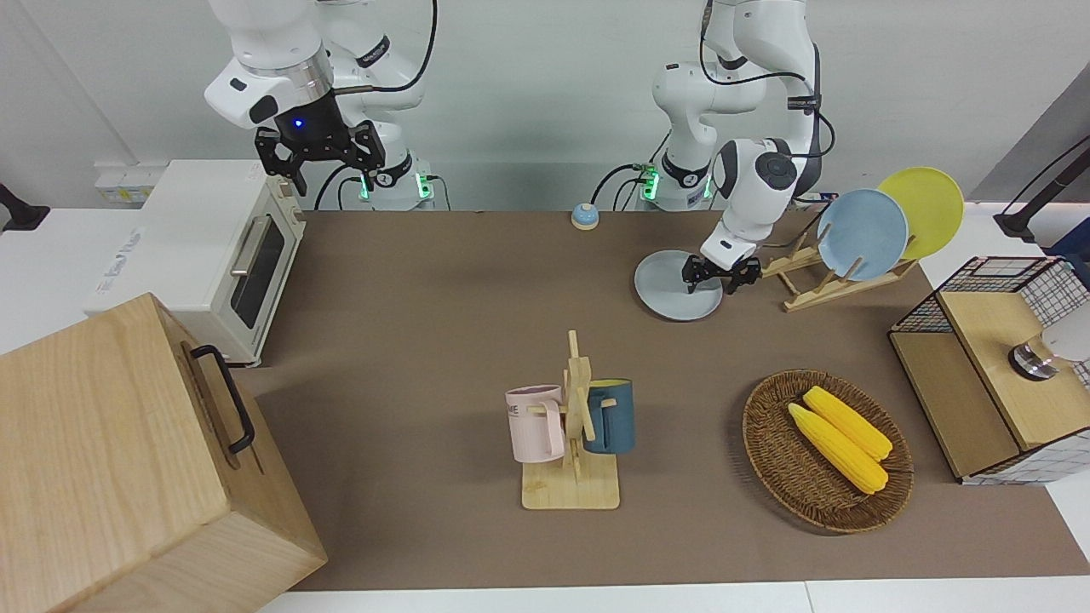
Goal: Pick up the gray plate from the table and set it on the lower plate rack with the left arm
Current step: 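Grasp the gray plate rim with the left gripper and lift it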
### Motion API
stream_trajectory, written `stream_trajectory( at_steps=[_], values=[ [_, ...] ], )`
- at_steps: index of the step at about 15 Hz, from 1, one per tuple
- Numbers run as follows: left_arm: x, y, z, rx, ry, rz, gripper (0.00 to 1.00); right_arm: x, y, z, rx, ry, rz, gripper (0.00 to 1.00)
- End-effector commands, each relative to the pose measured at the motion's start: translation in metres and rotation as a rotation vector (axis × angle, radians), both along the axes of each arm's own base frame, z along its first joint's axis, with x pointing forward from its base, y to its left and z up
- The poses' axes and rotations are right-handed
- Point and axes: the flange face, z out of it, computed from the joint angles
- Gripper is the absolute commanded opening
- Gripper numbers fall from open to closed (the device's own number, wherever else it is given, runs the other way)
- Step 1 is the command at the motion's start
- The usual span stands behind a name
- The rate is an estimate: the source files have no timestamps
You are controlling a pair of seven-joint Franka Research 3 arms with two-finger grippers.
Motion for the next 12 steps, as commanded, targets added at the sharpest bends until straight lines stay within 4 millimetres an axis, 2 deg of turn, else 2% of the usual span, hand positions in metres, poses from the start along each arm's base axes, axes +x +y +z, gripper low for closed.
stream_trajectory(
  at_steps=[1,4,5,11,12],
  values=[
    [-0.005,-0.005,-0.007,-0.003,-0.001,0.006,0.39,-0.002,-0.001,0.003,0.009,0.007,-0.003,0.987],
    [-0.006,-0.016,-0.009,-0.002,0.005,-0.019,0.03,-0.002,-0.001,0.003,0.009,0.007,-0.002,0.99],
    [-0.007,-0.017,-0.009,-0.002,0.007,-0.02,0.0,-0.002,-0.001,0.003,0.009,0.007,-0.003,0.987],
    [-0.008,-0.02,-0.008,-0.001,0.028,-0.031,0.0,-0.002,-0.001,0.003,0.009,0.006,-0.003,0.99],
    [-0.008,-0.021,-0.002,-0.002,0.028,-0.033,0.0,-0.002,-0.001,0.003,0.009,0.007,-0.003,0.987]
  ],
)
